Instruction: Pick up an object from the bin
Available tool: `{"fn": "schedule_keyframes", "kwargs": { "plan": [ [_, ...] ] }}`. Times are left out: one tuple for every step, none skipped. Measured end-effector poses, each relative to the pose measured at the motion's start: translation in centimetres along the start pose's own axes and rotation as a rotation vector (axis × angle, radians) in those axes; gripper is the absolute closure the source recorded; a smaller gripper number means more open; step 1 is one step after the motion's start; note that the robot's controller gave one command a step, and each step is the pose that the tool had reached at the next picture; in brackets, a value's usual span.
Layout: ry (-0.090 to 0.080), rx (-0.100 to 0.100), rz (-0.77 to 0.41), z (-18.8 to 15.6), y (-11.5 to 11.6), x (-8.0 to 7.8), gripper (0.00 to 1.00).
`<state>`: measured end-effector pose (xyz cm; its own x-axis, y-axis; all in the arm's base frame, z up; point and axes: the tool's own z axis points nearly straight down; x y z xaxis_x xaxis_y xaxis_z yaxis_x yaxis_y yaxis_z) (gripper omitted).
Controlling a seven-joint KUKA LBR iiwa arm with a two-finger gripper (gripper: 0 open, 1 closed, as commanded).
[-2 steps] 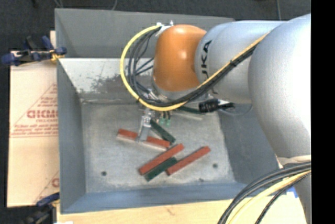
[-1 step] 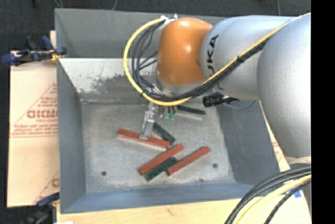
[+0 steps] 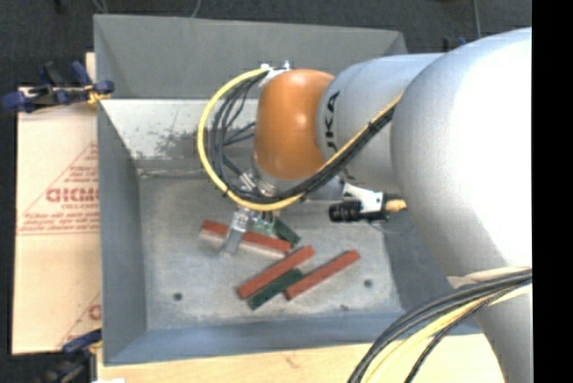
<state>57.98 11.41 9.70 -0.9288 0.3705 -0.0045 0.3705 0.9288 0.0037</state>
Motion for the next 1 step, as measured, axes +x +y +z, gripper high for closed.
{"fn": "schedule_keyframes", "kwargs": {
  "plan": [
    [0.002, 0.003, -0.047, 2.57, -0.6, -0.12, 1.0]
  ]
}}
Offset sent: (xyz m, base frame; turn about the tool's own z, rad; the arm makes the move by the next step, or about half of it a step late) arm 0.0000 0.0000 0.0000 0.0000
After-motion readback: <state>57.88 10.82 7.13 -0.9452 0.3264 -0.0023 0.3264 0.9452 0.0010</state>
